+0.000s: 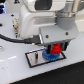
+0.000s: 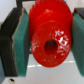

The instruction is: Insert the blue gear onto the right peg, followed by the red gear

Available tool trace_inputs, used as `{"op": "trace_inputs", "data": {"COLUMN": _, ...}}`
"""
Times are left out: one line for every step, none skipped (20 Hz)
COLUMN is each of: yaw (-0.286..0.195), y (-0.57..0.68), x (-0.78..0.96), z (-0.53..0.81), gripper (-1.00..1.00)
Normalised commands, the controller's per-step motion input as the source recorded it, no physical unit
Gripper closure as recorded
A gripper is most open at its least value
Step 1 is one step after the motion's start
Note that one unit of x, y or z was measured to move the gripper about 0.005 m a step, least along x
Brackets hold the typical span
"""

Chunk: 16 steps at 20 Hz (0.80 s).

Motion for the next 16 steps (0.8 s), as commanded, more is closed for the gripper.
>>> {"op": "trace_inputs", "data": {"yaw": 0.0, "y": -0.01, "x": 0.03, "z": -0.02, "gripper": 1.0}}
{"op": "trace_inputs", "data": {"yaw": 0.0, "y": -0.01, "x": 0.02, "z": 0.01, "gripper": 1.0}}
{"op": "trace_inputs", "data": {"yaw": 0.0, "y": 0.02, "x": -0.03, "z": 0.15, "gripper": 1.0}}
{"op": "trace_inputs", "data": {"yaw": 0.0, "y": 0.01, "x": 0.01, "z": 0.06, "gripper": 1.0}}
{"op": "trace_inputs", "data": {"yaw": 0.0, "y": -0.03, "x": 0.03, "z": -0.02, "gripper": 1.0}}
{"op": "trace_inputs", "data": {"yaw": 0.0, "y": -0.03, "x": 0.01, "z": 0.0, "gripper": 1.0}}
{"op": "trace_inputs", "data": {"yaw": 0.0, "y": -0.01, "x": 0.04, "z": 0.0, "gripper": 1.0}}
{"op": "trace_inputs", "data": {"yaw": 0.0, "y": -0.01, "x": 0.03, "z": 0.01, "gripper": 1.0}}
{"op": "trace_inputs", "data": {"yaw": 0.0, "y": 0.0, "x": 0.03, "z": 0.03, "gripper": 1.0}}
{"op": "trace_inputs", "data": {"yaw": 0.0, "y": -0.01, "x": 0.02, "z": 0.03, "gripper": 1.0}}
{"op": "trace_inputs", "data": {"yaw": 0.0, "y": -0.01, "x": 0.02, "z": 0.04, "gripper": 1.0}}
{"op": "trace_inputs", "data": {"yaw": 0.0, "y": 0.0, "x": 0.04, "z": 0.08, "gripper": 1.0}}
{"op": "trace_inputs", "data": {"yaw": 0.0, "y": -0.03, "x": 0.01, "z": 0.0, "gripper": 1.0}}
{"op": "trace_inputs", "data": {"yaw": 0.0, "y": -0.02, "x": 0.04, "z": -0.02, "gripper": 1.0}}
{"op": "trace_inputs", "data": {"yaw": 0.0, "y": -0.01, "x": 0.02, "z": 0.0, "gripper": 1.0}}
{"op": "trace_inputs", "data": {"yaw": 0.0, "y": 0.01, "x": 0.02, "z": 0.03, "gripper": 1.0}}
